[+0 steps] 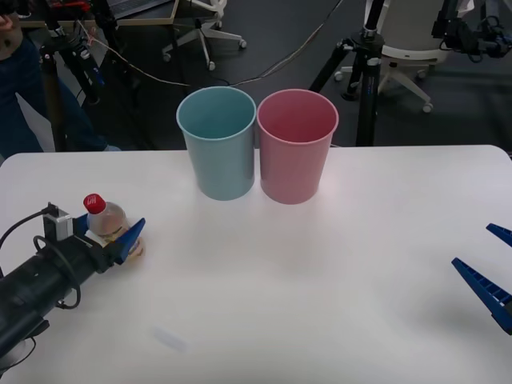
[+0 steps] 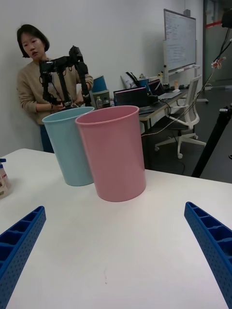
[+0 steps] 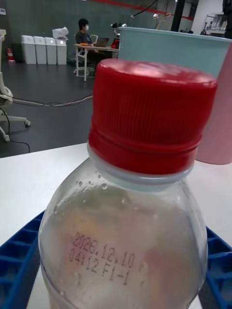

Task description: Grasp the object on the table and drop it into the matching bin: aluminum can to the light blue bin, PET bottle to the pink bin.

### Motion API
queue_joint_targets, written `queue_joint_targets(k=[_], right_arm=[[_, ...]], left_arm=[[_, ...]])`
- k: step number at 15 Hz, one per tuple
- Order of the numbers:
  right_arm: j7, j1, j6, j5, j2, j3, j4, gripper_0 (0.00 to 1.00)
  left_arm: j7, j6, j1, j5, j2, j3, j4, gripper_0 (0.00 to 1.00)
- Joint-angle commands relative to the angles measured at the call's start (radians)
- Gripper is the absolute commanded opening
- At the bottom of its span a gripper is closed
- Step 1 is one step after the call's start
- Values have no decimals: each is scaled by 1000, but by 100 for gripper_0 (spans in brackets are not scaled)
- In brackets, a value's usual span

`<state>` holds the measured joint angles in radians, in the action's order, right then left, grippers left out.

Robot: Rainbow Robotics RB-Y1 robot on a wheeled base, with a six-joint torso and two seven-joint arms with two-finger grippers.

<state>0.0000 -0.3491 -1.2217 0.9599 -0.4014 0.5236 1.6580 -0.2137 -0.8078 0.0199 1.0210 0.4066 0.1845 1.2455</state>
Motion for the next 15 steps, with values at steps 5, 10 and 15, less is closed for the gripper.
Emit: queue_joint_targets(k=[5,10,15], right_arm=[[0,0,0,0,0,0,0,100],[0,0,0,0,0,0,0,100],[0,0,0,0,0,0,0,100]], left_arm=[[4,1,0,-1,1,6,0,0],[7,-47,-8,1,1,21,5,0],[45,-54,-143,4,20,30,193,0]])
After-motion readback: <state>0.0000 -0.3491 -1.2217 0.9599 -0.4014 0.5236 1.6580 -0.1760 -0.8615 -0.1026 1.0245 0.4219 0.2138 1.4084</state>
